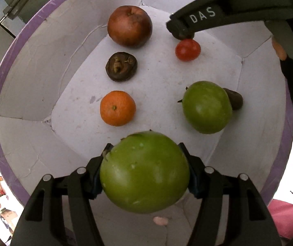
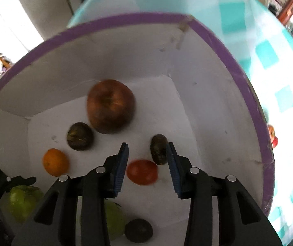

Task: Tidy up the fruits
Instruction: 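Open both tools to release the fruits into the box and withdraw, then grasp the orange with the left tool while the right tool grasps the red tomato, then carry the orange and red tomato over the white box and lower them, then open both tools to release the orange and tomato into the box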

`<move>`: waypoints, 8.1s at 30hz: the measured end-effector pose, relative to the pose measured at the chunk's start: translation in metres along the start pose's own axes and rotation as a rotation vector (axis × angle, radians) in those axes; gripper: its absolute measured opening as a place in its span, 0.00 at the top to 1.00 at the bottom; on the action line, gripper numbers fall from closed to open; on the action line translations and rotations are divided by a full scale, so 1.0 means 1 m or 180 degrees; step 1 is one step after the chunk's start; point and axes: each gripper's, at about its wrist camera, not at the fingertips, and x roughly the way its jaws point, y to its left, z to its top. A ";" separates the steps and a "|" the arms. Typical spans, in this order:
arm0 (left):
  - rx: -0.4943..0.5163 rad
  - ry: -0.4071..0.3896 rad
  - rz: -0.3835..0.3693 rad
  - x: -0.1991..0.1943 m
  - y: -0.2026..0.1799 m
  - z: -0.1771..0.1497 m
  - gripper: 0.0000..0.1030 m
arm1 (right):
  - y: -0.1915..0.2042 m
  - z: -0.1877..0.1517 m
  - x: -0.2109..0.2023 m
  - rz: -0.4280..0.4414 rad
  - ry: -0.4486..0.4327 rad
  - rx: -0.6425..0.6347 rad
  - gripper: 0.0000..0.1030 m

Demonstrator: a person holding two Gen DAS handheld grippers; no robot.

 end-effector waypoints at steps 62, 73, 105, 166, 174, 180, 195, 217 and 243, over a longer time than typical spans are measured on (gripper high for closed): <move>0.0268 -0.1083 -0.0241 -0.077 -0.168 0.230 0.02 | -0.295 -0.084 0.063 -0.0276 -0.1044 0.0924 0.40; 0.1078 -0.0077 -0.0350 -0.017 -0.199 0.313 0.02 | -0.290 -0.065 0.067 -0.0069 -0.1227 -0.0236 0.62; 0.2315 0.0412 -0.0024 0.050 -0.257 0.312 0.58 | -0.318 -0.201 0.014 -0.0096 -0.1039 0.1617 0.67; -0.0003 -0.1531 -0.0562 -0.114 0.021 -0.041 0.57 | -0.028 -0.186 -0.156 0.0052 -0.0669 0.1256 0.66; -0.0224 -0.1452 -0.0294 -0.099 0.044 -0.032 0.57 | -0.011 -0.122 -0.137 0.0222 -0.0645 0.0744 0.66; -0.0340 -0.1277 -0.0388 -0.084 0.040 -0.013 0.57 | -0.016 -0.092 -0.113 0.0170 -0.0514 0.0507 0.66; -0.0061 -0.0360 -0.0413 -0.010 -0.020 0.071 0.57 | -0.043 -0.054 -0.034 0.0176 0.0165 -0.0050 0.66; -0.0187 -0.0176 -0.0185 0.020 -0.030 0.075 0.57 | -0.045 -0.043 0.013 0.0205 0.0472 -0.0146 0.65; -0.0347 -0.0884 -0.0222 -0.051 0.004 0.046 0.02 | -0.062 -0.046 -0.037 -0.0195 0.0264 0.0524 0.16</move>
